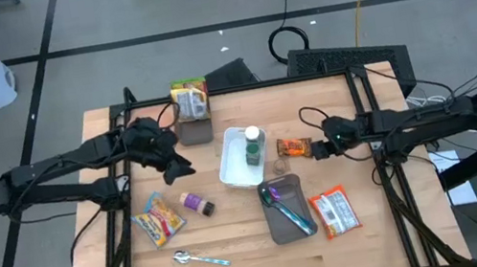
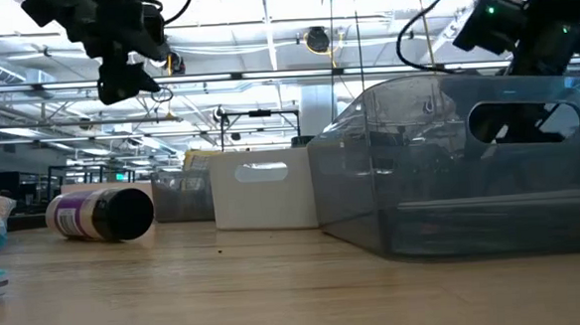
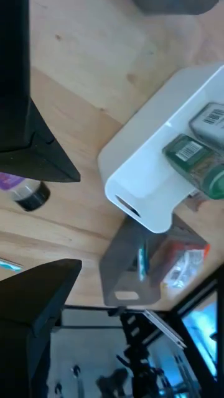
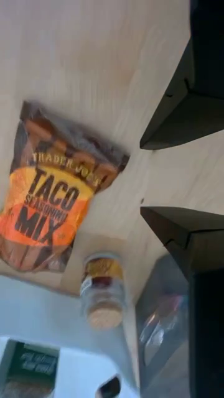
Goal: Pick & Place Food Item
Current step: Put the orange seasoning pack into the white bin
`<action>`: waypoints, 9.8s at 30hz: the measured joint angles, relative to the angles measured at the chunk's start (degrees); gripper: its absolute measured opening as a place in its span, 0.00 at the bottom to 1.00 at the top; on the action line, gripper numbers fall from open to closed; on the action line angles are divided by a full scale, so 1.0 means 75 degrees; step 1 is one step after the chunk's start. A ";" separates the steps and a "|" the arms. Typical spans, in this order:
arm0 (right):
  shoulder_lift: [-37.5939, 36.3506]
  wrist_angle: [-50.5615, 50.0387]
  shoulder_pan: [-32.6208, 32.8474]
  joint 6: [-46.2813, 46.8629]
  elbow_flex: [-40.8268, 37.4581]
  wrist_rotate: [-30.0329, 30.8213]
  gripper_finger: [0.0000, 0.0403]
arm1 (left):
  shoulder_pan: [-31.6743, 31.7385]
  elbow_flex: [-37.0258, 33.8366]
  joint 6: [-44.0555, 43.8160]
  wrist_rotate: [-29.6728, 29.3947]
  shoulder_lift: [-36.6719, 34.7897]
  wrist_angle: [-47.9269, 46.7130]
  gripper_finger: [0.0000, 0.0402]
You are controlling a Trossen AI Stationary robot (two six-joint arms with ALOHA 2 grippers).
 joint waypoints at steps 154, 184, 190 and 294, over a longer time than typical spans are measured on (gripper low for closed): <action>0.2970 0.2582 0.0268 -0.5184 0.5617 -0.3205 0.00 | -0.0274 0.5467 0.2444 0.2157 0.4919 0.1758 0.12; 0.2851 0.2311 0.0149 -0.5571 0.5616 -0.2307 0.39 | 0.0339 0.5453 0.2772 0.2088 0.4562 0.1743 0.00; 0.2698 0.2263 0.0153 -0.6012 0.5604 -0.1139 0.41 | 0.0630 0.5455 0.2647 0.1957 0.4206 0.1758 0.00; 0.3124 0.3410 -0.0216 -0.5831 0.5433 -0.2409 0.00 | 0.0287 0.7834 0.3955 0.0723 0.4951 -0.1985 0.50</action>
